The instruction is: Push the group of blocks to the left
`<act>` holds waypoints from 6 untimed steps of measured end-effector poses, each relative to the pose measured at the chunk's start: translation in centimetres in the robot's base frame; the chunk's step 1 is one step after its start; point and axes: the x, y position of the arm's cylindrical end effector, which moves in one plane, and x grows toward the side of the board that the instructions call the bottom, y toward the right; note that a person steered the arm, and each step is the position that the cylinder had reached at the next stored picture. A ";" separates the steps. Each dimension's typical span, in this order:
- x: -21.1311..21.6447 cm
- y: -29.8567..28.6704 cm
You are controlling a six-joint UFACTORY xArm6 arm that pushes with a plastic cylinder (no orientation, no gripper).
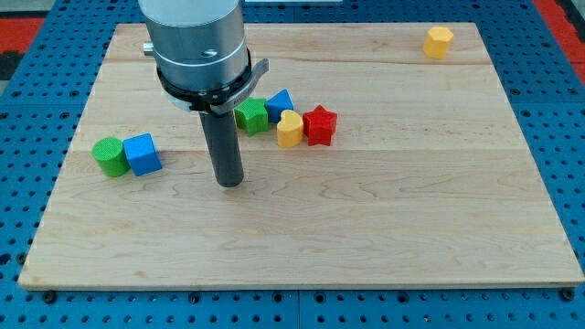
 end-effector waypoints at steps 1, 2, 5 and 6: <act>0.0 0.0; 0.0 0.1; -2.8 18.4; -6.7 16.4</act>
